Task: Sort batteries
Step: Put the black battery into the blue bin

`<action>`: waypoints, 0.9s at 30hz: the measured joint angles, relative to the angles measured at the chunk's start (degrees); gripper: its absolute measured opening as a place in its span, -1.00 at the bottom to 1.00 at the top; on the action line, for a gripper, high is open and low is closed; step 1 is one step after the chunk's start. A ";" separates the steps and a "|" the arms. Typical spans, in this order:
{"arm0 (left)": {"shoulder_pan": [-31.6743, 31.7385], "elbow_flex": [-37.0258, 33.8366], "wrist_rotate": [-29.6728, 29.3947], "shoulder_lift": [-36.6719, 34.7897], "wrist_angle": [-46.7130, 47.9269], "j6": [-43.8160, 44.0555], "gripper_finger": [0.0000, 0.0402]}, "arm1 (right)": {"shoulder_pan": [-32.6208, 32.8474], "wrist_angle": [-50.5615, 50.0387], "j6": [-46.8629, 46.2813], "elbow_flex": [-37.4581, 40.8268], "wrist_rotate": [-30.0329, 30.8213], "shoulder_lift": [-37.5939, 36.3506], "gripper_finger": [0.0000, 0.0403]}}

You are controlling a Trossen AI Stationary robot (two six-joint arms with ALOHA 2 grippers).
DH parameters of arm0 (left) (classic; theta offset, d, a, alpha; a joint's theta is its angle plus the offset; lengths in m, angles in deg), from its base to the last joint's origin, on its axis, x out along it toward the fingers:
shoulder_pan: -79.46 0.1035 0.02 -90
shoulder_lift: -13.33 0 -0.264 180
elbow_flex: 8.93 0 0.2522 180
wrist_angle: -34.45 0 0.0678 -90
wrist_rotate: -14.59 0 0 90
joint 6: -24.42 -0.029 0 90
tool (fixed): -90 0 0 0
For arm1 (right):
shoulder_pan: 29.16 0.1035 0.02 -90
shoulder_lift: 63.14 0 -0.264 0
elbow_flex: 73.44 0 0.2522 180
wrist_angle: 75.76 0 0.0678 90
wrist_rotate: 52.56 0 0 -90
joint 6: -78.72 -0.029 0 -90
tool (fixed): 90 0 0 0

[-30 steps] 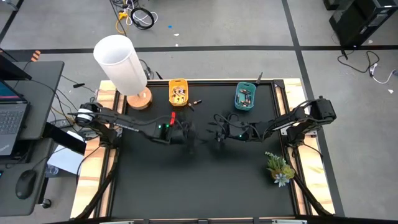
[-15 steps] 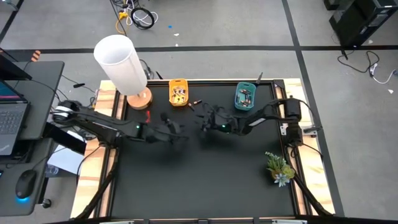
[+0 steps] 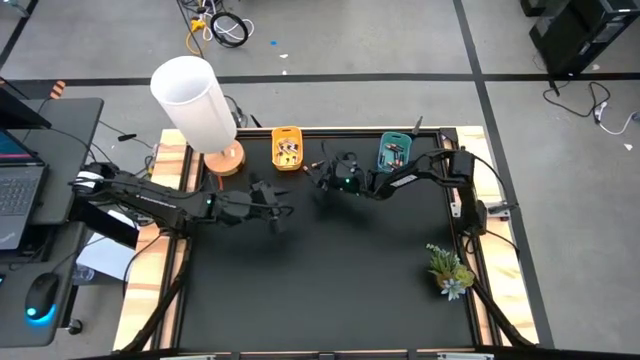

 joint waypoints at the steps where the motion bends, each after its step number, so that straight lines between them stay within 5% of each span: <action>1: -0.09 -0.14 0.01 0.01 -0.51 -0.06 -0.58 | 0.03 0.01 -0.01 0.01 -0.01 0.46 0.06; 11: 0.94 -0.10 1.04 1.71 -14.97 -6.55 -0.58 | 0.38 3.04 -0.12 -0.34 5.66 3.94 0.05; 20: 1.16 -0.14 3.78 3.81 -9.58 -8.61 -0.58 | 0.68 3.99 -5.13 -0.38 7.17 3.94 0.04; 27: 1.16 -0.12 4.55 10.43 -15.15 -12.97 -0.58 | 1.18 2.88 -6.11 -0.38 8.61 4.04 0.04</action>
